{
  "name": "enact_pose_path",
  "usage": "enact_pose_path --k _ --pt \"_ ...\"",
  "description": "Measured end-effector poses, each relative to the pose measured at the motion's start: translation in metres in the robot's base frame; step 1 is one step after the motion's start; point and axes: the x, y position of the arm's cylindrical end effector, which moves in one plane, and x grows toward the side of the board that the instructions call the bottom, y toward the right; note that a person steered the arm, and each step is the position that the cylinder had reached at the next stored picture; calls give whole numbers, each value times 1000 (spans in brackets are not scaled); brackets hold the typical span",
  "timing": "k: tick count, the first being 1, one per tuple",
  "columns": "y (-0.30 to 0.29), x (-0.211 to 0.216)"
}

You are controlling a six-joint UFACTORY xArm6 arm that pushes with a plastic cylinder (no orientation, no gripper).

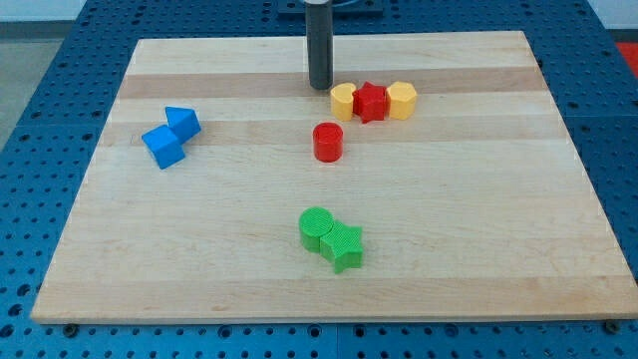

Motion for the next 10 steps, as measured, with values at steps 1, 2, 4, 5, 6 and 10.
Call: enact_pose_path --k 1,2,4,5,6,10 --pt "0 0" --pt "-11 -2" --pt "-67 4" --pt "-71 34" --pt "-71 69" --pt "-39 139"
